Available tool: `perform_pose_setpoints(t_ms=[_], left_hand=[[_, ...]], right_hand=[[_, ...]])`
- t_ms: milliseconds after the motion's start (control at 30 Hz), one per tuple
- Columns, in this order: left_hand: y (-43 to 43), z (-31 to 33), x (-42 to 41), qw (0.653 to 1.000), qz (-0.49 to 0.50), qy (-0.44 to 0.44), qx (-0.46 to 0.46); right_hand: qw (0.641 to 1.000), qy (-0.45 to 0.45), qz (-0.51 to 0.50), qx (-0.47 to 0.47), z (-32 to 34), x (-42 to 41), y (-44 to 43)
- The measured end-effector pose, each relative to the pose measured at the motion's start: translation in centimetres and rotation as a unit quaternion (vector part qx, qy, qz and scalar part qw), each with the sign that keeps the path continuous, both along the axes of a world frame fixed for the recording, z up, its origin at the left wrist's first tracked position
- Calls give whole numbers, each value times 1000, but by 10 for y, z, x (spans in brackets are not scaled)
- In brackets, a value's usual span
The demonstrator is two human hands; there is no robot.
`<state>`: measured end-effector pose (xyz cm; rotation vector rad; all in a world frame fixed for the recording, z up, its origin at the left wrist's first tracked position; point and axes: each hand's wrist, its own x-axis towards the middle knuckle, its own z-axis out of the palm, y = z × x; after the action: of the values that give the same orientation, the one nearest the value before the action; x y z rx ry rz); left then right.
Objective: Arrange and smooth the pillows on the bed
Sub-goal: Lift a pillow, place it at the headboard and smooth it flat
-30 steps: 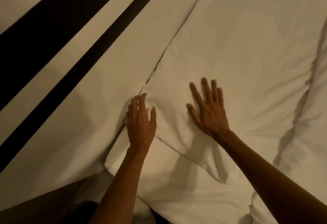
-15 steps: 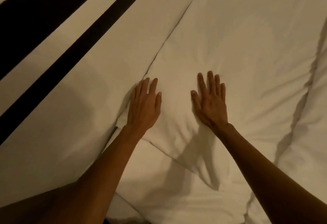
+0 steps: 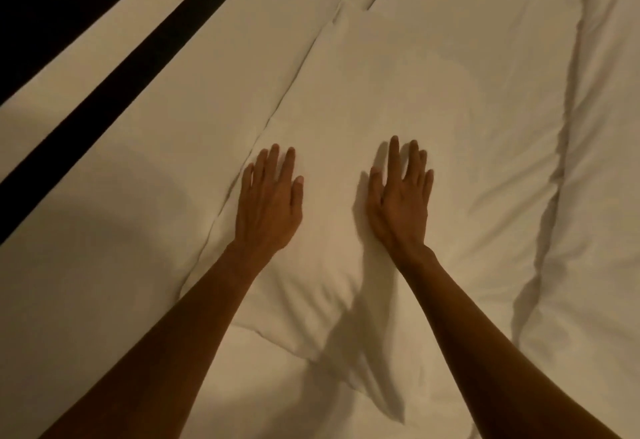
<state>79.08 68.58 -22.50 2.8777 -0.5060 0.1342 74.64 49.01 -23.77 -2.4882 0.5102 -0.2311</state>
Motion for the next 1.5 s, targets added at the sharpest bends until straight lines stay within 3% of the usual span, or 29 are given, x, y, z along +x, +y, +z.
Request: perform_pose_setpoints(t_ms=[100, 167, 267, 367, 500, 567, 700, 800, 867, 967, 1067, 1200, 1367, 1500], left_hand=[[-36, -2, 16, 996, -79, 35, -35], [-44, -11, 16, 996, -75, 50, -13], [-51, -8, 18, 997, -7, 11, -80], [-82, 10, 51, 986, -27, -43, -161], [-121, 3, 116, 987, -150, -5, -52], [-113, -18, 133, 992, -124, 9, 5], [-98, -22, 146, 999, -10, 10, -29], [-101, -20, 141, 993, -102, 20, -50], [-85, -30, 127, 987, -151, 35, -31], [-48, -39, 102, 992, -100, 53, -61], [-13, -39, 74, 991, -54, 89, -81], [19, -30, 41, 967, 68, 186, -160], [43, -24, 24, 940, 120, 283, -145], [50, -11, 18, 938, 111, 290, -153]], right_hand=[[998, 15, 41, -50, -10, 0, 1], [998, 44, -20, -42, -18, -7, -5], [994, 47, -95, -3, -15, 2, -15], [997, 4, -80, 1, -6, 39, -31], [997, 8, -79, -6, -18, 73, -57], [991, 45, -124, 3, -31, 70, -69], [983, 41, -177, 24, -24, 73, -91], [996, -22, -82, 0, -18, 75, -84], [998, 10, -60, -2, -30, 59, -76], [982, 43, -162, 91, -45, 20, -67], [966, 39, -186, 177, -39, -22, -43], [933, 57, -251, 251, -27, -72, -8], [915, 53, -259, 304, -15, -102, 24], [925, 67, -248, 281, -4, -106, 43]])
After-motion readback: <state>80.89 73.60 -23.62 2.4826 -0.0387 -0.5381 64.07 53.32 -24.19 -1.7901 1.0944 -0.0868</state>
